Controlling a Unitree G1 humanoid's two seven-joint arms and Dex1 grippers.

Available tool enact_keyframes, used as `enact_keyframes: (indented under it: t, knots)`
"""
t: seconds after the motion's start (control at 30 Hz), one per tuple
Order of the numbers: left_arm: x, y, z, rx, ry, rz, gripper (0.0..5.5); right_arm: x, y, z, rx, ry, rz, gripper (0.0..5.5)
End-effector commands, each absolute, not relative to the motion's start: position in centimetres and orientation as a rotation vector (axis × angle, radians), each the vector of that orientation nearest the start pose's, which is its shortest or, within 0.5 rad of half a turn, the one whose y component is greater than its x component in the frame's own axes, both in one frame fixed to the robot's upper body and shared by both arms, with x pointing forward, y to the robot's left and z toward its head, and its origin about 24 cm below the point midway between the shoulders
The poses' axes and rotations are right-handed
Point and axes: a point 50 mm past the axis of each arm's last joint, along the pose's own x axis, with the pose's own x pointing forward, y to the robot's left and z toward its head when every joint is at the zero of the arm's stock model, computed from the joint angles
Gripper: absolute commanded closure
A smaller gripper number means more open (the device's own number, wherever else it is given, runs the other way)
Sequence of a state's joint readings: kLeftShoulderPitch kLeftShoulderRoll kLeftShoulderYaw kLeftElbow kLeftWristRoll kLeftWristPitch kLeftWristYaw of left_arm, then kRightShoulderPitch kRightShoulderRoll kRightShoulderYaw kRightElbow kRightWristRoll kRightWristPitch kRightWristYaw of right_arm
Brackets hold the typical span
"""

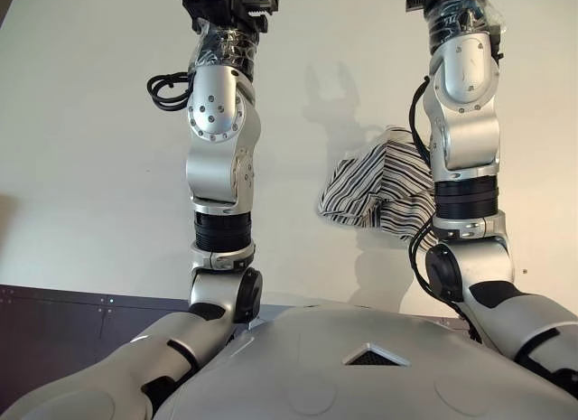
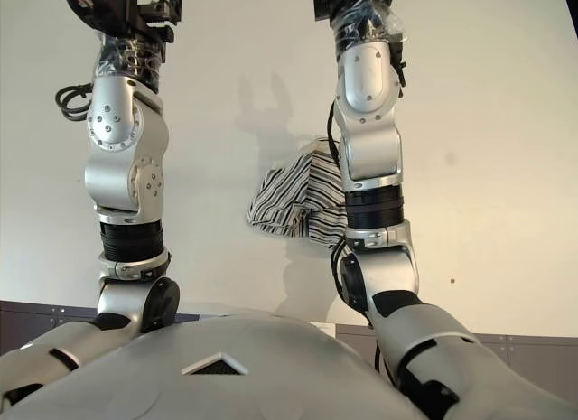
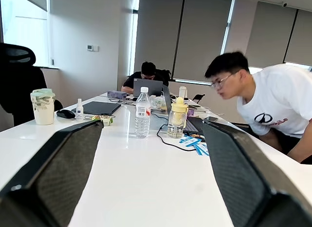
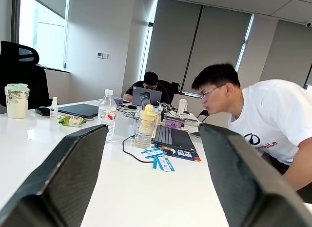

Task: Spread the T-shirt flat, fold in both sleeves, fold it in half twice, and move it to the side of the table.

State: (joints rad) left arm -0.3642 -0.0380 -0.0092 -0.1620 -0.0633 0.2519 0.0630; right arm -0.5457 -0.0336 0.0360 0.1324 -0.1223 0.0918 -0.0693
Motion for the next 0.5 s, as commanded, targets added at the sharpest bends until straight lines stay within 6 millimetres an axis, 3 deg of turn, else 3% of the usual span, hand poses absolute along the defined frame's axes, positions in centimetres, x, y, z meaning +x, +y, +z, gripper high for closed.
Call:
enact_keyframes:
  t: [0.03,0.17,0.4,0.5]
  knots:
    - [30.5,11.2,15.5,-0.069,-0.272,-0.114,1.75,33.8,-10.1,15.9,-0.134,-0.320,0.085,2.07]
    - [30.2,12.1,14.5,-0.047,-0.221,-0.046,2.05,33.6,-10.9,15.1,-0.115,-0.287,0.045,2.07]
    - [30.5,12.9,14.8,-0.006,-0.231,0.049,2.05,33.2,-10.3,15.2,-0.109,-0.306,0.061,2.07]
    - [29.6,12.7,13.7,-0.019,-0.194,0.024,2.05,33.2,-10.4,15.2,-0.095,-0.300,0.078,2.07]
